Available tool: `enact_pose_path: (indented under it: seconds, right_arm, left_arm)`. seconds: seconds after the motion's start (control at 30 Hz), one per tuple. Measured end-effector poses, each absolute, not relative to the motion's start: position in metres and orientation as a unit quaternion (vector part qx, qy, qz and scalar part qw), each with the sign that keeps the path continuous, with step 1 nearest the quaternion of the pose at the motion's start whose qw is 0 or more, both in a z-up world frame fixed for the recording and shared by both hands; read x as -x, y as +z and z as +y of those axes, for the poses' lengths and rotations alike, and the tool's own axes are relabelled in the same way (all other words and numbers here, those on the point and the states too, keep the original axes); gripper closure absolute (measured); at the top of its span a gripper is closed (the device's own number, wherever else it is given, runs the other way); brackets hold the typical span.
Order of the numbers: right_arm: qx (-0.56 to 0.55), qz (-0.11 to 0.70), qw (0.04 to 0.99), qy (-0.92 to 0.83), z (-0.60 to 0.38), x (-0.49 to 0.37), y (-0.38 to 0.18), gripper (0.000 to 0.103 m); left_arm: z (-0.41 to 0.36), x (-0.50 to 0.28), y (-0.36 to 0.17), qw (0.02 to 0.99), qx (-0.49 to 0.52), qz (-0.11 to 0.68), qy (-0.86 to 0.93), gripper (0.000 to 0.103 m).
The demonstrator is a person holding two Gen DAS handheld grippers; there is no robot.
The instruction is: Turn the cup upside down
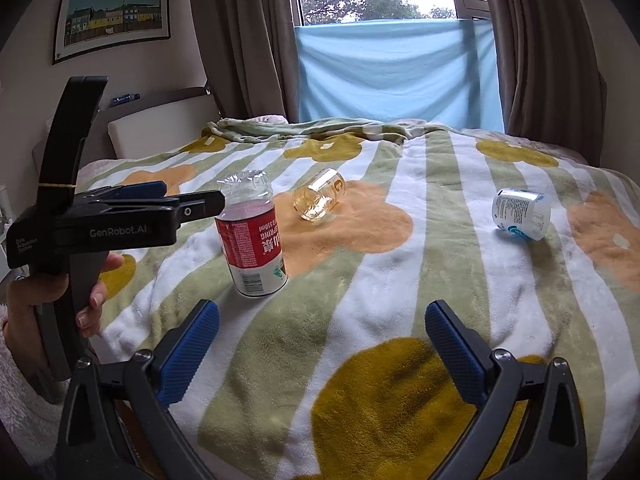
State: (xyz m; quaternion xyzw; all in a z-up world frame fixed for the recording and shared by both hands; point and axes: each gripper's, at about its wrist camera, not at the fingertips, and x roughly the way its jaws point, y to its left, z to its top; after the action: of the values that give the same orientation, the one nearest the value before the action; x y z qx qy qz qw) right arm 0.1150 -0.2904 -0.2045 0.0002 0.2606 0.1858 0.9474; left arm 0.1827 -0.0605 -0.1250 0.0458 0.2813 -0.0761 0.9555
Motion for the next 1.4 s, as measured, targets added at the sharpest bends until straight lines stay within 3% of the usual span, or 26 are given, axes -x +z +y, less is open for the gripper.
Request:
enact_pose_path:
  seconds: [0.37,0.57,1.4]
  right_arm:
    - [0.024,0.167,0.979,0.112,-0.264,-0.078,-0.086,0.000]
    - [0.019,0.136,0.989,0.061,-0.249,-0.052,-0.042,0.000]
    - [0.013,0.112,0.994,-0.002,-0.234,-0.020,-0.041,0.000]
  left_arm:
    - [-0.008,-0.110,-0.027,0.974,-0.001,0.208,-0.089,0.000]
    - [0.020,-0.074,-0.002,0.982,0.014,0.170,-0.077,0.000]
    - [0.029,-0.045,-0.005,0.988,0.004,0.139,-0.069,0.000]
